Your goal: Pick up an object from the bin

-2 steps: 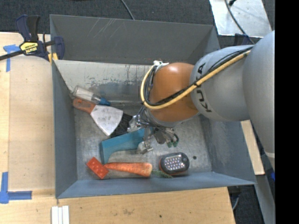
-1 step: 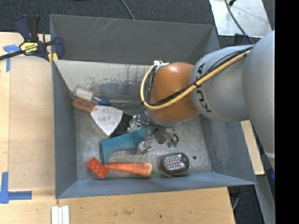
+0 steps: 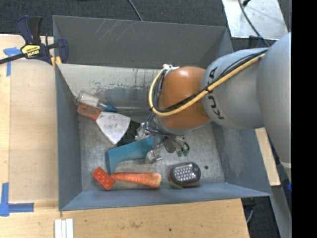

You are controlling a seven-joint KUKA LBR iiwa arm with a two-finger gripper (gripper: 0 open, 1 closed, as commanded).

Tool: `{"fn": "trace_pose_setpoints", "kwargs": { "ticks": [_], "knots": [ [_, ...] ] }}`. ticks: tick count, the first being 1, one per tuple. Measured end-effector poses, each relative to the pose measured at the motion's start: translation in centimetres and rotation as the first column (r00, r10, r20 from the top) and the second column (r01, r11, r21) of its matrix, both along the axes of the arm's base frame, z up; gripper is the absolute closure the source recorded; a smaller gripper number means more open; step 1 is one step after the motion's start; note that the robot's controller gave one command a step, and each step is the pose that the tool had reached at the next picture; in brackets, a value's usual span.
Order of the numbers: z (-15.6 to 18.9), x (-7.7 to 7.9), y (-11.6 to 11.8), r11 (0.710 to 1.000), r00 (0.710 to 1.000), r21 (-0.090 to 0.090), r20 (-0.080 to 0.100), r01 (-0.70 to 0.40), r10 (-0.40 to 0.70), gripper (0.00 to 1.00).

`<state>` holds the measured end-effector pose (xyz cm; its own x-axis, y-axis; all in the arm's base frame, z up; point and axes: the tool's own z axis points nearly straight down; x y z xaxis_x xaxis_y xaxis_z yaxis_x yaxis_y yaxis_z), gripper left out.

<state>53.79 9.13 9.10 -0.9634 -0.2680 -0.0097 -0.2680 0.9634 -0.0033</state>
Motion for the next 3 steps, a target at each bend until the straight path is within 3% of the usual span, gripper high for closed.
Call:
{"fn": "trace_pose_setpoints", "kwargs": {
  "ticks": [2, 3],
  "knots": [
    [0.0, 0.0, 0.0, 1.0, 1.0, 0.0, 0.0, 0.0, 0.0, 1.0],
    [4.3, -4.2, -0.2, 1.0, 1.0, 0.0, -0.011, -0.001, 0.001, 1.0]
  ]
}}
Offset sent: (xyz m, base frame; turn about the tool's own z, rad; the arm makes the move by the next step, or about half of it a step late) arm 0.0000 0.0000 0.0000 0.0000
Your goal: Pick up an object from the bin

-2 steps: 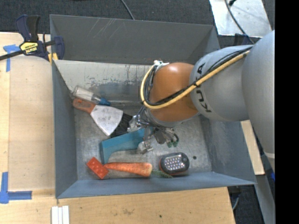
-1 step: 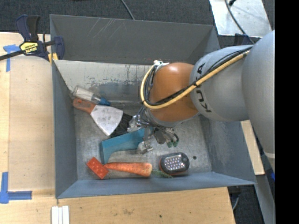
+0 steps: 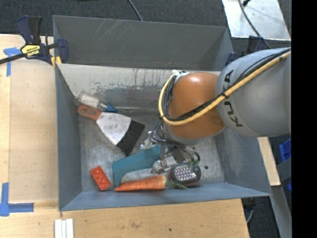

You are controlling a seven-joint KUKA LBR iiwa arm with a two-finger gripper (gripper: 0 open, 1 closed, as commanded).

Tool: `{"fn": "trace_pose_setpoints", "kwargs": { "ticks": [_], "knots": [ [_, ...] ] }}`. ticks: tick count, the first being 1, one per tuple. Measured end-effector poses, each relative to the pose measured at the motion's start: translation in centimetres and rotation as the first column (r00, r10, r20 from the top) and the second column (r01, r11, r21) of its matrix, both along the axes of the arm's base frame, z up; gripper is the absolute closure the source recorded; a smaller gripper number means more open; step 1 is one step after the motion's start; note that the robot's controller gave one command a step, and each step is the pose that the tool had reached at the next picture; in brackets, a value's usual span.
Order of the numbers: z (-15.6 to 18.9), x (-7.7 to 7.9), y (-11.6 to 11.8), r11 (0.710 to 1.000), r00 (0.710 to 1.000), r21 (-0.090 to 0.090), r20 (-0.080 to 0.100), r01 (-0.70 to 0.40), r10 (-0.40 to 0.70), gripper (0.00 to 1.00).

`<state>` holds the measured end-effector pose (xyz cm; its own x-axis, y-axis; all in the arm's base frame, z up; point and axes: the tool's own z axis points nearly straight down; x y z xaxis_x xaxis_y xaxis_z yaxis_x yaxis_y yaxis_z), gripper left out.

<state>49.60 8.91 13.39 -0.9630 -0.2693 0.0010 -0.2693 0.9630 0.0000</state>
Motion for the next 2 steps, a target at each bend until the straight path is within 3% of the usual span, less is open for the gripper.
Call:
{"fn": "trace_pose_setpoints", "kwargs": {
  "ticks": [2],
  "knots": [
    [0.02, 0.0, -0.01, 1.0, 1.0, 0.0, 0.0, -0.001, 0.001, 1.0]
  ]
}}
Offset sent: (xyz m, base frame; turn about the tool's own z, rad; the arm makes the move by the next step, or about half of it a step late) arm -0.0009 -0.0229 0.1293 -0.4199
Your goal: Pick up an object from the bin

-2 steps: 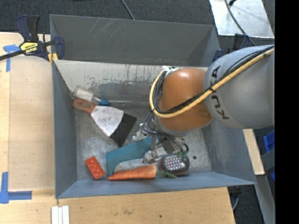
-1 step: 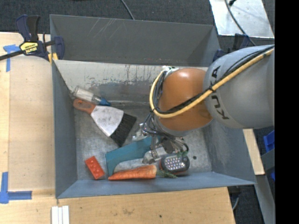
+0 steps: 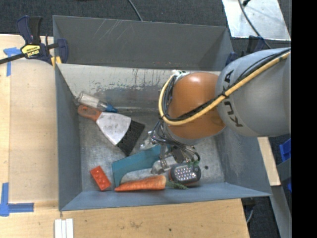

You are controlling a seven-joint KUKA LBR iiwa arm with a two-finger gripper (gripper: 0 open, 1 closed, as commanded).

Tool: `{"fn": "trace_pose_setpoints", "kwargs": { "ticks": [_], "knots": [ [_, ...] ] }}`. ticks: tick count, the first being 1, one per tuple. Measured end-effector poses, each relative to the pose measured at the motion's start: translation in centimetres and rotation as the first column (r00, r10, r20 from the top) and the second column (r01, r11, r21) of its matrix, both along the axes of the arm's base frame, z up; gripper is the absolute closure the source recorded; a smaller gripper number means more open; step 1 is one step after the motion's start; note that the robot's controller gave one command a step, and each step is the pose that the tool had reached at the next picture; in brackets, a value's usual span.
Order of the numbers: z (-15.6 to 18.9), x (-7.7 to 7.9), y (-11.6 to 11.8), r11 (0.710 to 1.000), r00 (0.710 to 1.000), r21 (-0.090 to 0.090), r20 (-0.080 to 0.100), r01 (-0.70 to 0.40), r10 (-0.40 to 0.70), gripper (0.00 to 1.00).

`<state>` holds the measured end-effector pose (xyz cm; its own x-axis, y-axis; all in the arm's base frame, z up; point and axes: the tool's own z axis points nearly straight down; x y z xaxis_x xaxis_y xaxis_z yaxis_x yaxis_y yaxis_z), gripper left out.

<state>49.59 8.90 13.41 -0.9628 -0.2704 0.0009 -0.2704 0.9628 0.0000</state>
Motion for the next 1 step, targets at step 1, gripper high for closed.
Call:
{"fn": "trace_pose_setpoints", "kwargs": {
  "ticks": [1],
  "knots": [
    [-3.38, 1.11, -1.01, 1.0, 1.0, 0.001, 0.008, -0.026, 0.026, 1.0]
  ]
}}
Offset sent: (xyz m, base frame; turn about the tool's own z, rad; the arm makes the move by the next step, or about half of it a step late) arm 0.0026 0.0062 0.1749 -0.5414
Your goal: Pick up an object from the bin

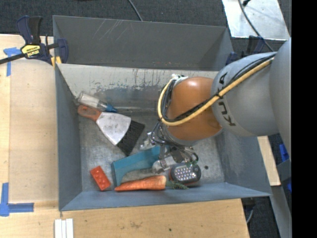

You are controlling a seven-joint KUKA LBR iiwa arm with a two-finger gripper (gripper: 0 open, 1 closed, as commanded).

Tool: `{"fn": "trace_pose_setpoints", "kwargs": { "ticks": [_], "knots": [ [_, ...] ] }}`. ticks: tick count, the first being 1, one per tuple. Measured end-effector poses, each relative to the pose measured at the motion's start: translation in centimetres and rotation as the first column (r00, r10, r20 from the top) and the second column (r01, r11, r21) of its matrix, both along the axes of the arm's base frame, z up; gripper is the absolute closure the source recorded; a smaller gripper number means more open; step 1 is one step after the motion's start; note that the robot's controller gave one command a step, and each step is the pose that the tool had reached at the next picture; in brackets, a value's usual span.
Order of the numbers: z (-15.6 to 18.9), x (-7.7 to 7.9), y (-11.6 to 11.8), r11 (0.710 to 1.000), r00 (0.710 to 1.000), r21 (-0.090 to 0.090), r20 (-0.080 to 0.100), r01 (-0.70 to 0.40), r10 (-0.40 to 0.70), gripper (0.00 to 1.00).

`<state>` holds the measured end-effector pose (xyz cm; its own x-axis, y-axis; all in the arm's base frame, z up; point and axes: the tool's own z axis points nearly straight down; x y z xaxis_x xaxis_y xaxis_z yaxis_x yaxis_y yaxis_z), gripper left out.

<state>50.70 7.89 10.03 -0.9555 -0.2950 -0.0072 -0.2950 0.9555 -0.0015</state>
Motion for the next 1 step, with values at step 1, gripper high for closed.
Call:
{"fn": "trace_pose_setpoints", "kwargs": {
  "ticks": [1],
  "knots": [
    [-0.05, -0.32, 0.04, 1.0, 1.0, -0.002, -0.01, -0.007, 0.007, 1.0]
  ]
}}
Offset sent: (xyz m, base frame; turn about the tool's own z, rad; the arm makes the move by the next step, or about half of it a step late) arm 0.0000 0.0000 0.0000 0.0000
